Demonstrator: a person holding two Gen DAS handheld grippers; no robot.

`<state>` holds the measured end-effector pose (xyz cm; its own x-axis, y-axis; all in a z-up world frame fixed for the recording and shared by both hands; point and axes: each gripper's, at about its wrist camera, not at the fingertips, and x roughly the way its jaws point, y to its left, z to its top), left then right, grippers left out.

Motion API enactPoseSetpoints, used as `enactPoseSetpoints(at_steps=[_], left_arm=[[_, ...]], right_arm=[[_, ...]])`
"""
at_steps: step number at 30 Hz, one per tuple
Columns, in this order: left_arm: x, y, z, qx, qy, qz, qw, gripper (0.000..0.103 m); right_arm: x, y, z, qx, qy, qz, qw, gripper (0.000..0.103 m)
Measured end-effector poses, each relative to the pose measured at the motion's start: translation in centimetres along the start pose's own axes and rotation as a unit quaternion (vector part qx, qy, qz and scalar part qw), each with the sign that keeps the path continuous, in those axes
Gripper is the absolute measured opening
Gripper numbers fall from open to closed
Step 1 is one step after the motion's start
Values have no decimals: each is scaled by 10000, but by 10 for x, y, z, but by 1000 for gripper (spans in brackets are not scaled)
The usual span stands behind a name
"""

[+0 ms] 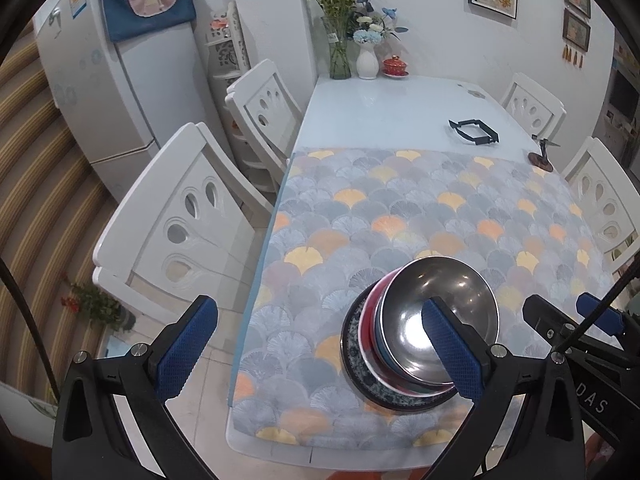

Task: Organize plates and bowls

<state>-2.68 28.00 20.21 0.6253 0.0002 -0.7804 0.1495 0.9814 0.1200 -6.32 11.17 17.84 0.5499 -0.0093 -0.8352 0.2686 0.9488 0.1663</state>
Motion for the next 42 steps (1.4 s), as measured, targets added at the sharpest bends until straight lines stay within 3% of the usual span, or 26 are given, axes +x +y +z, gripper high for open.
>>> enactPoseSetpoints(at_steps=[19, 29, 42], left_arm=[[14, -18, -8, 268, 410, -214, 9986, 102], [12, -27, -11, 466, 401, -237, 9978, 102], [10, -30, -14, 563, 374, -194, 9975, 102]], right_arm=[[11, -11, 7, -194, 208, -379, 9989, 75], [20, -14, 1, -173, 522, -455, 9975, 75], [19, -15, -1, -216, 556, -483, 9971, 75]])
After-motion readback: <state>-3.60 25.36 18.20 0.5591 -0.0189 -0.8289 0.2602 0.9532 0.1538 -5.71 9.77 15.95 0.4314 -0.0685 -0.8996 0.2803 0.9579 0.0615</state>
